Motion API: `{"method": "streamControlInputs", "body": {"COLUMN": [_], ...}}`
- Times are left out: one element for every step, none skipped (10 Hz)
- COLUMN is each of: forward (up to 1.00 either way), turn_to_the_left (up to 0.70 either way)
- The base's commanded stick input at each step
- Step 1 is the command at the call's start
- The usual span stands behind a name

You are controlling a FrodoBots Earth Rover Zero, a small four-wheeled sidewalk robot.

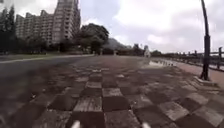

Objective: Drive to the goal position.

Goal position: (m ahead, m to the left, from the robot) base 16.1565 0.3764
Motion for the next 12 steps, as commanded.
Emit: {"method": "streamControlInputs", "body": {"forward": [0.85,0.85,0.85,0.85,0.85,0.85,0.85,0.85,0.85,0.85,0.85,0.85], "turn_to_the_left": [0.11,0.11,0.11,0.11,0.11,0.11,0.07,-0.23,-0.23,-0.23,-0.23,-0.23]}}
